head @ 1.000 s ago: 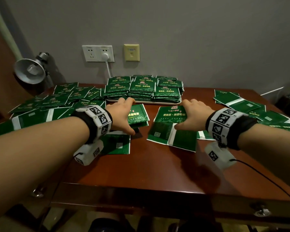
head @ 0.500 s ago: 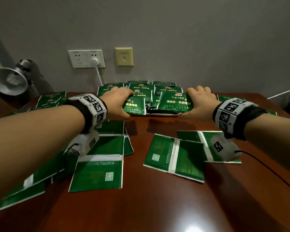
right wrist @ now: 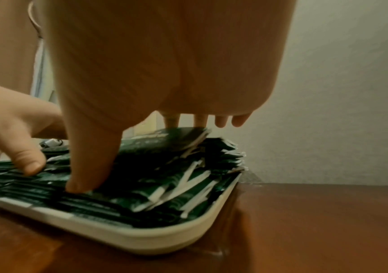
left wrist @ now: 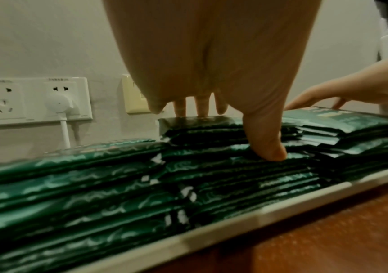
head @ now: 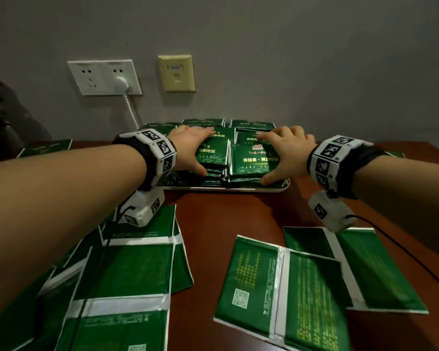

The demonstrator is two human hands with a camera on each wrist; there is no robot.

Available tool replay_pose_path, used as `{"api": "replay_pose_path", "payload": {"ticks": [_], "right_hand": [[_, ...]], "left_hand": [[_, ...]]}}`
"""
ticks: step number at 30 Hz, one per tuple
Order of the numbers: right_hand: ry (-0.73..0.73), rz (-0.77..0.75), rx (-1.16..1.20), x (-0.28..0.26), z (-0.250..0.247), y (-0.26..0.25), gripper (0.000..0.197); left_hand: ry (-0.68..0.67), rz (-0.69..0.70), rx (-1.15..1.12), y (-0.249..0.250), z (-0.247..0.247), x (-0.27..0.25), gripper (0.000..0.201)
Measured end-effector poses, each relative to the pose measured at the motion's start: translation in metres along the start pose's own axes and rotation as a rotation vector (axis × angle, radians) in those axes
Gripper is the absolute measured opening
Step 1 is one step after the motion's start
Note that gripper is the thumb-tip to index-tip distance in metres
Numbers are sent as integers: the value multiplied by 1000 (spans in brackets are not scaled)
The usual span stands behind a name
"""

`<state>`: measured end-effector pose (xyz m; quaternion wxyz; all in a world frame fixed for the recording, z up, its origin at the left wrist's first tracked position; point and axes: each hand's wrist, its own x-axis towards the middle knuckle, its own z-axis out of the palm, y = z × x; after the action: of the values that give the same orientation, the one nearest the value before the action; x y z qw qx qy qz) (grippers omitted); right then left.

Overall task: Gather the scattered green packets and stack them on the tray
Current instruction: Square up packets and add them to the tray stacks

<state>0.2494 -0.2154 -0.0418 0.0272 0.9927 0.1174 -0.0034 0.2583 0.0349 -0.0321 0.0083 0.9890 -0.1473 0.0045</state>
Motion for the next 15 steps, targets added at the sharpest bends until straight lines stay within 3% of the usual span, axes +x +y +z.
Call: {"api": "replay_pose_path", "payload": {"ticks": [7, 15], "right_hand": [[72, 26, 32, -25, -3, -10, 122], [119, 51, 52, -100, -12, -26, 108]], "left_hand": [[38, -51, 65, 7, -10, -21, 112], [75, -58, 176, 35, -20, -90, 103]]}}
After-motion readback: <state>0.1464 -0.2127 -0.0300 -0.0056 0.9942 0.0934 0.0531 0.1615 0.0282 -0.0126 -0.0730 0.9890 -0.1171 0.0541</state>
